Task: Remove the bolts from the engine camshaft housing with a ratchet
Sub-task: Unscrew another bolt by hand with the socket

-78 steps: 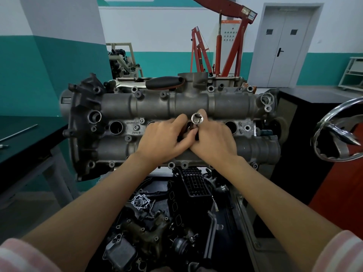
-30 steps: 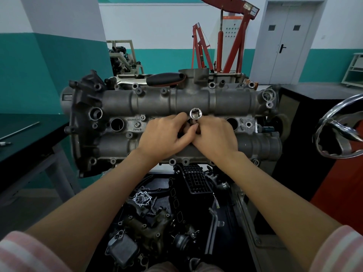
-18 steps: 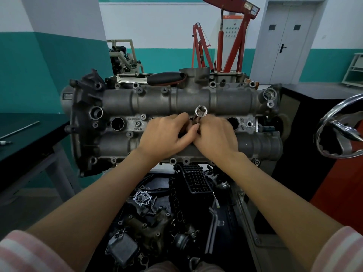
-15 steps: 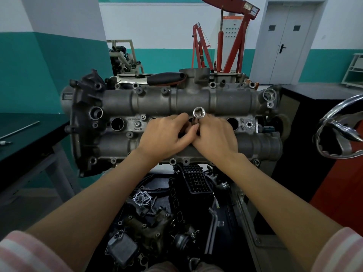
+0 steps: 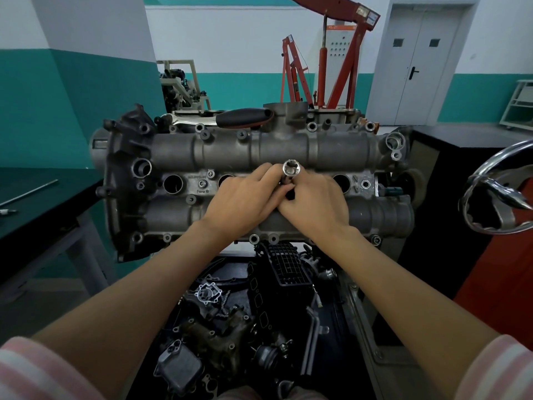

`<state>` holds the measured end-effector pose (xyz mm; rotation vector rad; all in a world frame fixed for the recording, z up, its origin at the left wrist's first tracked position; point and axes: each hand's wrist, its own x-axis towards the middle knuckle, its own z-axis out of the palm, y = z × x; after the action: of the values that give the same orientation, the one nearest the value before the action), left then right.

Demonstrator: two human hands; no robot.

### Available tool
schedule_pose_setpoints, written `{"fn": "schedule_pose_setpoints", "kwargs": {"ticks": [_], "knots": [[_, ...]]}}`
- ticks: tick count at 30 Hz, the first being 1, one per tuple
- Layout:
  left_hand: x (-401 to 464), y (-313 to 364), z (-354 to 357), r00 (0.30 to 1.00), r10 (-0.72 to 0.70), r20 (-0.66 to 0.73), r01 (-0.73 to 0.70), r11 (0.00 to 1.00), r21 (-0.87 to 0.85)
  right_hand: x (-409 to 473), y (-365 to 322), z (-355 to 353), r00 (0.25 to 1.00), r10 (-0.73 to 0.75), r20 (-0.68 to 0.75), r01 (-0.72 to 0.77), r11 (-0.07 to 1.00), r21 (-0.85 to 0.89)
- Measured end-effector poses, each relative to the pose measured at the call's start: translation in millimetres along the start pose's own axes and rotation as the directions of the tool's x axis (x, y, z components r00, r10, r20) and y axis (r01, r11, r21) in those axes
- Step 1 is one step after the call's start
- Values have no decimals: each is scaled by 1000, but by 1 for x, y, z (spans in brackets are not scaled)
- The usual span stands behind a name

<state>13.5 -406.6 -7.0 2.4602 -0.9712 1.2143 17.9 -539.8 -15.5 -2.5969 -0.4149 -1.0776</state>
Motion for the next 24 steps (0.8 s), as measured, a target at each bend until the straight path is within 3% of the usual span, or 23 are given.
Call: {"fn": "schedule_pose_setpoints", "kwargs": {"ticks": [5,20,24], "knots": [[0,0,3,992,16,-122,-10,999,48,1,0,-2,1000,1,26,-1,1000,-18],[8,1,-2,999,-34,-25,30,988,-153,1,1,-1,999,19,48,-19,1000,12],[22,-2,-6,999,40,-19,-42,989,-145,3,2,0,998,33,61,-34,999,22]]}}
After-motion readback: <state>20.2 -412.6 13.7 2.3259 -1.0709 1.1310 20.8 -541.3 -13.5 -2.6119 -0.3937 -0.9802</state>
